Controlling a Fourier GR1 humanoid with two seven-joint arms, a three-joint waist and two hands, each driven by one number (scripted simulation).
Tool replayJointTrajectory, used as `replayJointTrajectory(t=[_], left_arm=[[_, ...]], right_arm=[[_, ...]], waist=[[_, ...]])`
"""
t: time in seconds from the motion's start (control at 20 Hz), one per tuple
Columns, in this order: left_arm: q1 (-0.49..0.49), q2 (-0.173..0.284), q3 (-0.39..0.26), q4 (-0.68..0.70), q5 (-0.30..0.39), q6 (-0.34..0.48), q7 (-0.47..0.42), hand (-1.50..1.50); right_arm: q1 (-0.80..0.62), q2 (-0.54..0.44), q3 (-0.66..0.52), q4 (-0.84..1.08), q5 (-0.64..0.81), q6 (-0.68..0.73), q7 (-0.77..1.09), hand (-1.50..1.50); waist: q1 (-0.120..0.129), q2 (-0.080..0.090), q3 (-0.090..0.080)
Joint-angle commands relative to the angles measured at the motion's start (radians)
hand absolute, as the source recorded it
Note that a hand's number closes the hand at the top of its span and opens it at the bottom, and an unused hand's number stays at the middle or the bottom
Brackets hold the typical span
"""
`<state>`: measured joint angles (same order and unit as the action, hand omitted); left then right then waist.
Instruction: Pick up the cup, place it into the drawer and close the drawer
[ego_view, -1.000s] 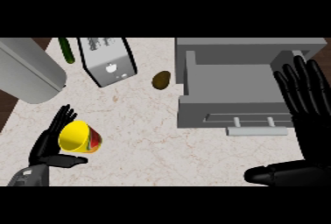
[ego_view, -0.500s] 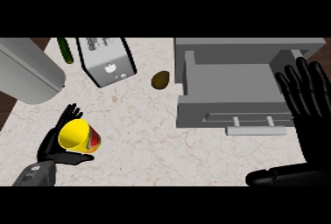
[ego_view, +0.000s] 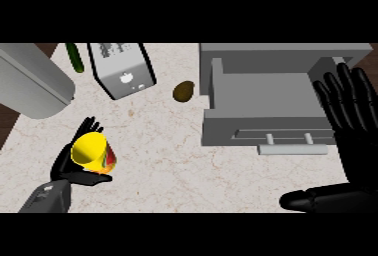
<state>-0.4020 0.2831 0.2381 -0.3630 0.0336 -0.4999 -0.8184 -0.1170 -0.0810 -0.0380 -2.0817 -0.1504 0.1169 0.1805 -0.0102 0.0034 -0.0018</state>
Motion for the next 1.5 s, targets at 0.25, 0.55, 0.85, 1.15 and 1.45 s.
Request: replayJointTrajectory(t=[0.25, 0.55, 0.85, 1.15, 1.45], left_arm=[[-0.009, -0.013, -0.020, 0.000, 0.034, -0.238, -0.085, 1.50], [0.042, -0.037, -0.048, -0.071, 0.017, -0.158, -0.195, 1.50], [0.092, -0.124, -0.002, -0.118, 0.061, 0.061, -0.258, 1.50], [0.097, -0.177, 0.052, -0.233, 0.132, 0.225, -0.215, 1.50], [0.095, -0.193, 0.003, -0.453, 0.167, 0.197, -0.098, 1.50]], right_arm=[[-0.005, 0.007, 0.020, -0.009, 0.014, -0.010, 0.024, -1.50], [0.059, -0.005, -0.008, -0.082, -0.033, 0.008, 0.036, -1.50], [0.017, 0.010, 0.020, 0.007, 0.058, -0.008, -0.036, -1.50], [0.046, 0.007, 0.022, -0.076, 0.019, -0.010, 0.036, -1.50], [0.066, -0.004, -0.025, -0.041, -0.016, 0.015, -0.012, -1.50]], waist=[[-0.004, 0.001, -0.001], [-0.006, -0.003, 0.000], [0.012, -0.002, 0.000], [0.012, -0.007, 0.002], [0.015, -0.008, 0.003]])
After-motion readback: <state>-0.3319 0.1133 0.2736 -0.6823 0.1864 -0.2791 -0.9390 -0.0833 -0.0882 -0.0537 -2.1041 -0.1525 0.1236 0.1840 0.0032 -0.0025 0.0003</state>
